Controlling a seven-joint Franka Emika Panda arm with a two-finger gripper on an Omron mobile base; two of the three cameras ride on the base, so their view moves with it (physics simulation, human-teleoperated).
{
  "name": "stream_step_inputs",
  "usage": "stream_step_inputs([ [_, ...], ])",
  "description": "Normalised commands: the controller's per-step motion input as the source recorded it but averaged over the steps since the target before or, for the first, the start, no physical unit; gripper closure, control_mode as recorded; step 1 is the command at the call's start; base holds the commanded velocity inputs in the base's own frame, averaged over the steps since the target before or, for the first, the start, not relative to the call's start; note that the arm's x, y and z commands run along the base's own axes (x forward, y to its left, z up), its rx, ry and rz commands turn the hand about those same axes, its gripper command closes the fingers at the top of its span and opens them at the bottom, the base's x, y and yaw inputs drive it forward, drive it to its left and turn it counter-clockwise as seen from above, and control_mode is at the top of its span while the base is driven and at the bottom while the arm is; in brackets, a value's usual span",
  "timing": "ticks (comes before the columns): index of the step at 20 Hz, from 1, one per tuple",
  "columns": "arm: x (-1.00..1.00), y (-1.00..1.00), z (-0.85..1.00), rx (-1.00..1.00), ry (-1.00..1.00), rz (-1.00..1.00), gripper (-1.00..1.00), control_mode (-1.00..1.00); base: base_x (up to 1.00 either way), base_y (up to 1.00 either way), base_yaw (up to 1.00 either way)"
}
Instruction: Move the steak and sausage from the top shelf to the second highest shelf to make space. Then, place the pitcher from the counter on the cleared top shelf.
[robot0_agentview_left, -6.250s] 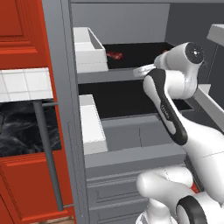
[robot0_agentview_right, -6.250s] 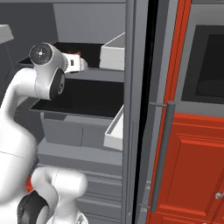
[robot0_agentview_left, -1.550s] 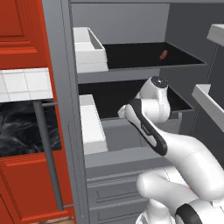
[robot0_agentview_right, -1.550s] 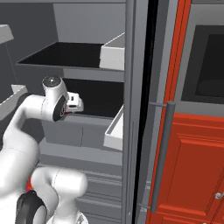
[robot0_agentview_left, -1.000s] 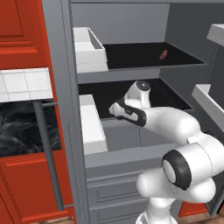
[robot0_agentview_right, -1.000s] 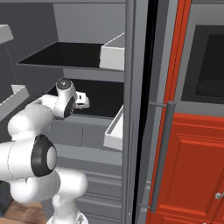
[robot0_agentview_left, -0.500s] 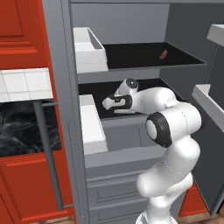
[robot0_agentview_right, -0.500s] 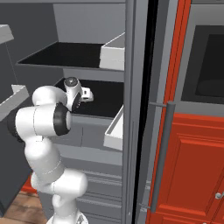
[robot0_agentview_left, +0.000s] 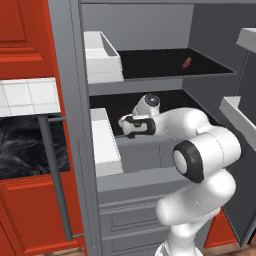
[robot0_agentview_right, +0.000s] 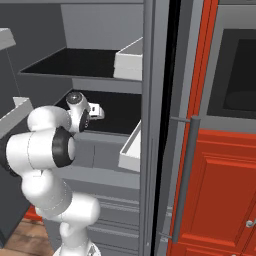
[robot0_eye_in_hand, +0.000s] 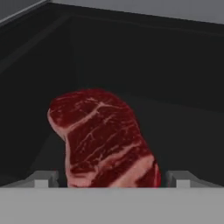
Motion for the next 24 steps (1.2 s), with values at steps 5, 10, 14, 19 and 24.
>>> stream_step_inputs([
  [5,-0.24,-0.02,0.27,0.0,-0.03,-0.12,-1.0,-1.0,0.0,0.0,0.0],
  [10,-0.87,-0.23,0.22,0.0,0.1,-0.12,-1.0,-1.0,0.0,0.0,0.0],
  [14,-0.93,-0.07,0.97,0.0,-0.07,-0.05,-1.0,-1.0,0.0,0.0,0.0],
  [19,-0.42,-0.02,1.0,0.0,-0.02,-0.15,-1.0,-1.0,0.0,0.0,0.0],
  [24,-0.13,-0.2,1.0,0.03,0.0,-0.21,-1.0,-1.0,0.0,0.0,0.0],
])
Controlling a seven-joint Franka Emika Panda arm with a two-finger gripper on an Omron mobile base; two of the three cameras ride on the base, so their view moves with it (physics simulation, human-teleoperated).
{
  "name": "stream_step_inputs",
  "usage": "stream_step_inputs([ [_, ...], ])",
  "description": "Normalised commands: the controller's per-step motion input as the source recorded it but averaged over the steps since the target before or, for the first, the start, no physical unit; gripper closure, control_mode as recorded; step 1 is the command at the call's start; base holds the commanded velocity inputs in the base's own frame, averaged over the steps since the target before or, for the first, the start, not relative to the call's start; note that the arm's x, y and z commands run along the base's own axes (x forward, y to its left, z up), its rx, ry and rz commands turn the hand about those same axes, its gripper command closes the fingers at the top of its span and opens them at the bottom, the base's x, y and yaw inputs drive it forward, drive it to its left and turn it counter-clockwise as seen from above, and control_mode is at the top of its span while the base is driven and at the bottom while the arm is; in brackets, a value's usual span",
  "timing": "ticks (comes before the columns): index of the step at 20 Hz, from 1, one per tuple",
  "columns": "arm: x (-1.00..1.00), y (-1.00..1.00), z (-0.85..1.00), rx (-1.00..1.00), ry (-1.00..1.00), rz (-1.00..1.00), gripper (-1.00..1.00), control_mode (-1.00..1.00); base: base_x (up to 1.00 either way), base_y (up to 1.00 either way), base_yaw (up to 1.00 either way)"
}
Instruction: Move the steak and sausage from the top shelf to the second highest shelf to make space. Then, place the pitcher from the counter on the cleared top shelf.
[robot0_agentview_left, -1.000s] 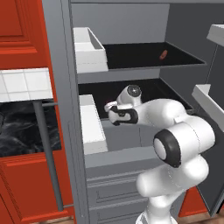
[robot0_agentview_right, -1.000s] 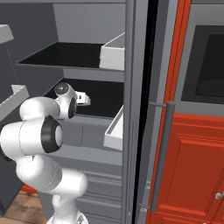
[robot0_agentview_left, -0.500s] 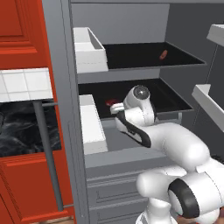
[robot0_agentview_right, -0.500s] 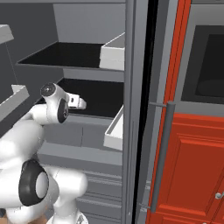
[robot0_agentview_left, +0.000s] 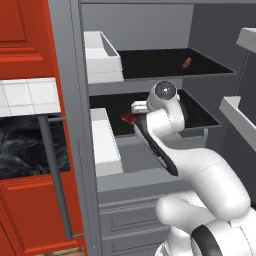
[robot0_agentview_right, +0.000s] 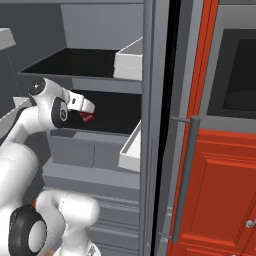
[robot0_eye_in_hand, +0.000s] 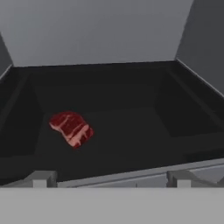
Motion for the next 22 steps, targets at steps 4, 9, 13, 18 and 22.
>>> stream_step_inputs([
  [4,-0.14,-0.51,1.0,0.08,-0.06,-0.14,-1.0,-1.0,0.0,0.0,0.0],
  [9,0.0,-0.65,0.97,0.06,-0.05,-0.01,-1.0,-1.0,0.0,0.0,0.0],
  [13,0.07,-0.62,0.62,0.0,-0.1,-0.01,-1.0,-1.0,0.0,0.0,0.0],
  [18,0.3,-0.41,0.16,-0.02,-0.09,-0.08,-1.0,-1.0,0.0,0.0,0.0],
  [22,0.62,-0.23,-0.08,-0.02,0.0,-0.09,-1.0,-1.0,0.0,0.0,0.0],
])
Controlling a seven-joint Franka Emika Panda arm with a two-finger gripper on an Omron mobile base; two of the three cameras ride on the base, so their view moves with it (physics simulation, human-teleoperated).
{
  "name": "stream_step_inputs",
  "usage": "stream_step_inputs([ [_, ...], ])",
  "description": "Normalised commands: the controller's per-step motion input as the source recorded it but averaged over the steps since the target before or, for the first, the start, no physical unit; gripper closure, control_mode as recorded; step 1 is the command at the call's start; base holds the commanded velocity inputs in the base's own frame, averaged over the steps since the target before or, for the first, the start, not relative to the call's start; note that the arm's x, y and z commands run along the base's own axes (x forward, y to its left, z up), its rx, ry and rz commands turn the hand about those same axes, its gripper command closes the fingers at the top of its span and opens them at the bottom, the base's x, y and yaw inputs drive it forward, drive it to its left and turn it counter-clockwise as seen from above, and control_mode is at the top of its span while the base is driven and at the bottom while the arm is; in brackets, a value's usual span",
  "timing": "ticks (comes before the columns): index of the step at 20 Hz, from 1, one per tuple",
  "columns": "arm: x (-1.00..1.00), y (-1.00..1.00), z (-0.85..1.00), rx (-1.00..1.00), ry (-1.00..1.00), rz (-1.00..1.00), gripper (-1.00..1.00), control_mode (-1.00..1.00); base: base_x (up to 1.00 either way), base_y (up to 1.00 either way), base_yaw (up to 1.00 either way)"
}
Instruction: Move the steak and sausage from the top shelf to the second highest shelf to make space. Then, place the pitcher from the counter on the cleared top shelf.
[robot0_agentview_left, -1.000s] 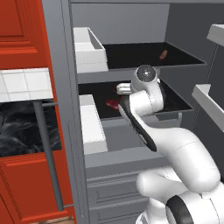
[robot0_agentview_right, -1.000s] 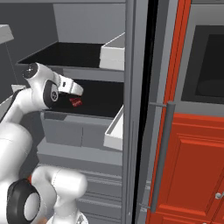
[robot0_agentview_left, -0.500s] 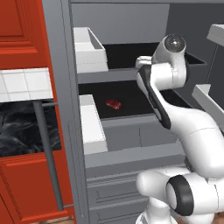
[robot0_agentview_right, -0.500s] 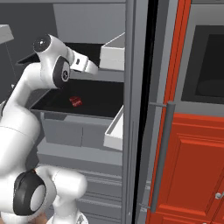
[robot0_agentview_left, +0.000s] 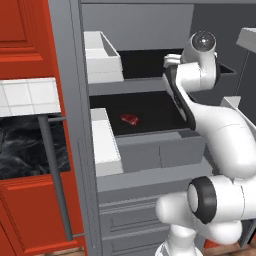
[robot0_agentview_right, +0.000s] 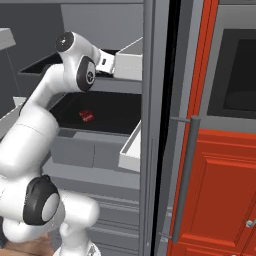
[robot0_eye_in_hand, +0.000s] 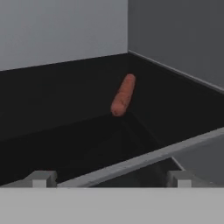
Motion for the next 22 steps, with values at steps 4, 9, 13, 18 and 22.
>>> stream_step_inputs([
  [4,0.83,-0.26,-0.13,0.0,0.04,-0.11,-1.0,-1.0,0.0,0.0,0.0],
  [9,0.85,-0.38,-0.11,0.0,0.03,-0.09,-1.0,-1.0,0.0,0.0,0.0],
  [13,0.82,-0.21,-0.03,0.0,0.03,-0.05,-1.0,-1.0,0.0,0.0,0.0],
  [18,0.85,-0.19,-0.07,0.0,0.05,-0.04,-1.0,-1.0,0.0,0.0,0.0],
  [22,0.76,-0.27,-0.11,0.0,0.07,-0.03,1.0,-1.0,0.0,0.0,0.0],
])
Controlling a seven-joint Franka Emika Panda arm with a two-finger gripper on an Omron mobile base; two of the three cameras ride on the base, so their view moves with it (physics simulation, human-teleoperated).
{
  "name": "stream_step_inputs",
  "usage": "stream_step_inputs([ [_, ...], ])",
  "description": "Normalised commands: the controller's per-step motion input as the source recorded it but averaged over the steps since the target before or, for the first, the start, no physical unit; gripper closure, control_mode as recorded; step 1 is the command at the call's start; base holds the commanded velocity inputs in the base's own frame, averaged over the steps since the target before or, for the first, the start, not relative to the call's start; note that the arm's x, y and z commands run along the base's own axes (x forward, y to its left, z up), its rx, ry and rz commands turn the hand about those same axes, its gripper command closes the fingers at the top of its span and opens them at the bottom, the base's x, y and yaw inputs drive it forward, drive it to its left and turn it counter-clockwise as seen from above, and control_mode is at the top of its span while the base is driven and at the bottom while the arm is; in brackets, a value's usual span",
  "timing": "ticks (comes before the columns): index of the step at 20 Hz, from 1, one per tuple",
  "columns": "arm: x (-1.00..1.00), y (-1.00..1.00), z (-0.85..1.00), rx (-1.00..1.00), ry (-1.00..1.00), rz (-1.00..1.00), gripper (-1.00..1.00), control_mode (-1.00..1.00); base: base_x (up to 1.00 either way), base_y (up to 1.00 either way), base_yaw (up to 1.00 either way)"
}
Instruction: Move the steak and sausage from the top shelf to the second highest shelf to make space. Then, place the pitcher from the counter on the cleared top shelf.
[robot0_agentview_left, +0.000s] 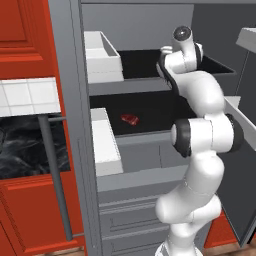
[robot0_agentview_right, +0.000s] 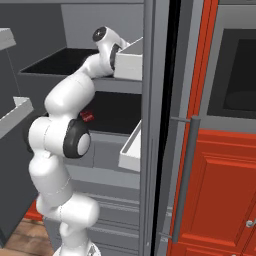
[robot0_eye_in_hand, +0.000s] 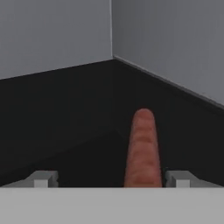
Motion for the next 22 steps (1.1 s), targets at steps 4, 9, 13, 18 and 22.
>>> stream_step_inputs([
  [4,0.34,-0.35,-0.4,0.0,0.07,-0.04,1.0,-1.0,0.0,0.0,0.0],
  [9,0.0,-0.19,-0.95,-0.04,0.08,-0.12,1.0,-1.0,0.0,0.0,0.0],
  [13,-0.16,0.0,-0.26,0.0,0.0,-0.07,1.0,-1.0,0.0,0.0,0.0],
  [18,-0.96,0.19,-0.01,0.0,-0.09,0.0,1.0,-1.0,0.0,0.0,0.0],
  [22,-1.0,0.67,-0.04,-0.02,-0.09,0.01,1.0,-1.0,0.0,0.0,0.0],
])
